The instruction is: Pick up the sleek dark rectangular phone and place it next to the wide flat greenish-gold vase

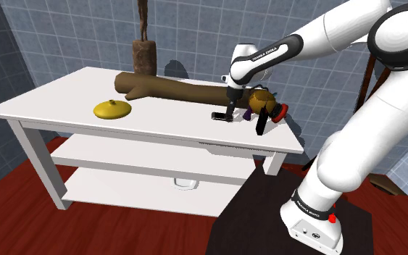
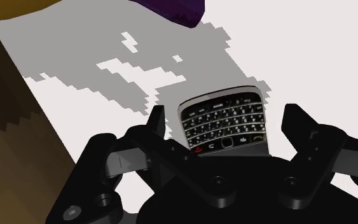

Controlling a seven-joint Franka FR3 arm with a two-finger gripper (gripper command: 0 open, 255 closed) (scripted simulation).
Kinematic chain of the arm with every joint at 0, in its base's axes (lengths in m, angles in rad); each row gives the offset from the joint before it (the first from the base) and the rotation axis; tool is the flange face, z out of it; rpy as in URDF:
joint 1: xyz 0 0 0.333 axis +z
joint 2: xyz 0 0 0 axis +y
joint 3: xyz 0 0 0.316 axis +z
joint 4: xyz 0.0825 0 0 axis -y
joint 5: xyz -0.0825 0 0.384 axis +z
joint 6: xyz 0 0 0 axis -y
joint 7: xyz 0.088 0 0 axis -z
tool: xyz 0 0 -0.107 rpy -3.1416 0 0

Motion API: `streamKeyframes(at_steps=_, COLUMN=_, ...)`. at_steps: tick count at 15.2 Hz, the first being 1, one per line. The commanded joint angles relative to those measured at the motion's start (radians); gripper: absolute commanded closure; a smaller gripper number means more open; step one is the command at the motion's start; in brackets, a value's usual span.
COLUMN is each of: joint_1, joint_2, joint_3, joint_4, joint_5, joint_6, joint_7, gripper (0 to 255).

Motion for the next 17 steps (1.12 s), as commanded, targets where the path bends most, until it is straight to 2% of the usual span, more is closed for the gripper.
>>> streamKeyframes(at_steps=1, joint_1=0.0, joint_2=0.001, joint_3=0.0, joint_4=-0.003, joint_5=0.0, joint_6=0.004, joint_7=-0.001, gripper=0)
streamKeyframes(at_steps=5, joint_1=0.0, joint_2=0.001, joint_3=0.0, joint_4=-0.003, joint_5=0.0, joint_6=0.004, joint_7=-0.001, gripper=0)
streamKeyframes(at_steps=6, joint_1=0.0, joint_2=0.001, joint_3=0.0, joint_4=-0.003, joint_5=0.0, joint_6=0.004, joint_7=-0.001, gripper=255)
streamKeyframes(at_steps=15, joint_1=0.0, joint_2=0.001, joint_3=0.0, joint_4=-0.003, joint_5=0.0, joint_6=0.004, joint_7=-0.001, gripper=255)
streamKeyframes(at_steps=17, joint_1=-0.001, joint_2=-0.014, joint_3=0.001, joint_4=0.011, joint_5=-0.003, joint_6=-0.025, joint_7=0.003, gripper=255)
